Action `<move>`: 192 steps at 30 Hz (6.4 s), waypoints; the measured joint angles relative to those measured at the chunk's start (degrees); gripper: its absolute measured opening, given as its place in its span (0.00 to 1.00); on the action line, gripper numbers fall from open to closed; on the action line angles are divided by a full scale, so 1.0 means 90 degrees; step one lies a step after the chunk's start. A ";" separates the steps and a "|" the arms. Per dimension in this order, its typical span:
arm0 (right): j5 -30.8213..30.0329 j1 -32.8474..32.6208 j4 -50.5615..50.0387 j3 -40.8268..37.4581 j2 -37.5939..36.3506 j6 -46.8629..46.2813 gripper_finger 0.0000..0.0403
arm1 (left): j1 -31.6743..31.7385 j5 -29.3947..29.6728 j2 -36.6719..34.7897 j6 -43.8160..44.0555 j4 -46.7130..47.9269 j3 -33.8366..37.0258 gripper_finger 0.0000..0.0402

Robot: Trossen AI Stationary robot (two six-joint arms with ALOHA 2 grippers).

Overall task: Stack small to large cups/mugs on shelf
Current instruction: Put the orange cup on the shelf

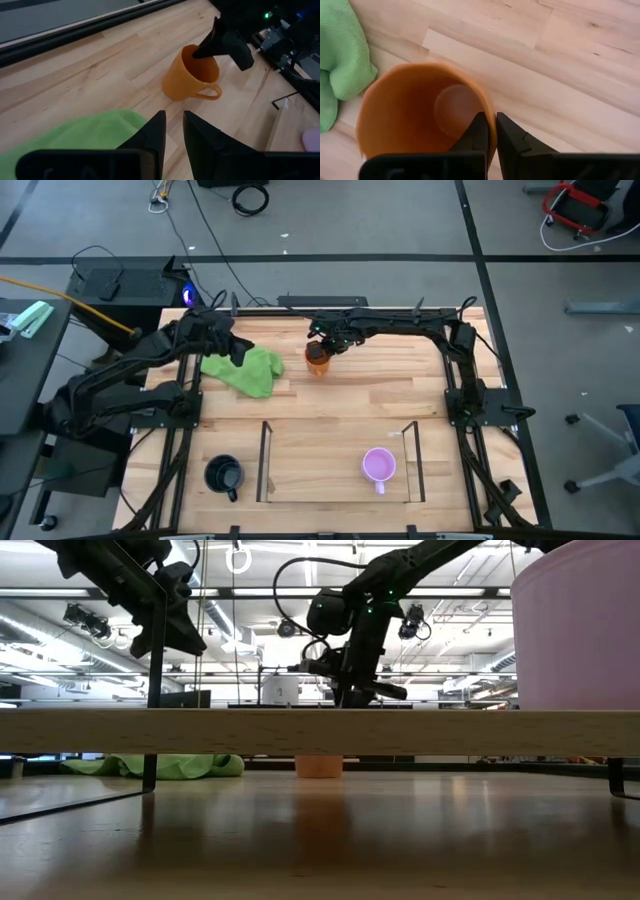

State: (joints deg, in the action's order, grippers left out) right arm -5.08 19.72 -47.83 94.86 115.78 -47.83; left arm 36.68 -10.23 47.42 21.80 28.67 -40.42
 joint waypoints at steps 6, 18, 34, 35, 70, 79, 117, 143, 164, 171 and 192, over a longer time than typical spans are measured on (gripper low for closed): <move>-0.0010 -0.0204 -0.0511 0.0521 -0.0419 0.0141 0.04 | -0.0247 0.0017 0.0029 -0.0011 -0.0028 0.0000 0.19; -0.1084 -0.1716 -0.2238 0.1511 -0.1954 -0.1102 0.04 | -0.0685 0.0295 0.0027 -0.0010 -0.0115 0.0000 0.17; -0.1885 -0.4914 -0.3245 0.1502 -0.2198 -0.4101 0.04 | -0.1180 0.0351 0.0027 0.0747 -0.0130 0.0000 0.16; -0.1896 -0.5045 -0.3282 0.1502 -0.2146 -0.4215 0.04 | -0.1207 0.0354 0.0027 0.0824 -0.0129 0.0000 0.16; -0.1566 -0.5665 -0.2832 0.1497 -0.0044 -0.6068 0.04 | -0.1316 0.0616 0.0024 0.1113 -0.0102 0.0000 0.14; -0.1357 -0.5742 -0.2925 0.1497 0.0018 -0.6158 0.04 | -0.1318 0.0616 0.0024 0.1103 -0.0090 0.0002 0.14; -0.1403 -0.5770 -0.2934 0.1497 0.0173 -0.6483 0.04 | -0.1325 0.0633 0.0027 0.1115 -0.0087 0.0002 0.15; -0.1168 -0.5882 -0.2823 0.1289 0.0169 -0.6686 0.06 | -0.1323 0.0634 0.0024 0.1110 -0.0087 0.0002 0.13; -0.1368 -0.5879 -0.2414 0.1089 0.0159 -0.6669 0.11 | -0.1325 0.0633 0.0024 0.1112 -0.0051 0.0002 0.15; -0.1382 -0.5877 -0.2427 0.1086 0.0161 -0.6669 0.15 | -0.1325 0.0633 0.0024 0.1112 -0.0051 0.0002 0.13; -0.1379 -0.5879 -0.2718 0.1393 0.0137 -0.6427 0.18 | -0.1320 0.0636 0.0027 0.1110 -0.0061 0.0002 0.13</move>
State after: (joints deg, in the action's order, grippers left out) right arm -17.50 -33.19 -72.29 107.40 117.01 -105.68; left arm 24.80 -4.51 47.66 31.79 28.12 -40.40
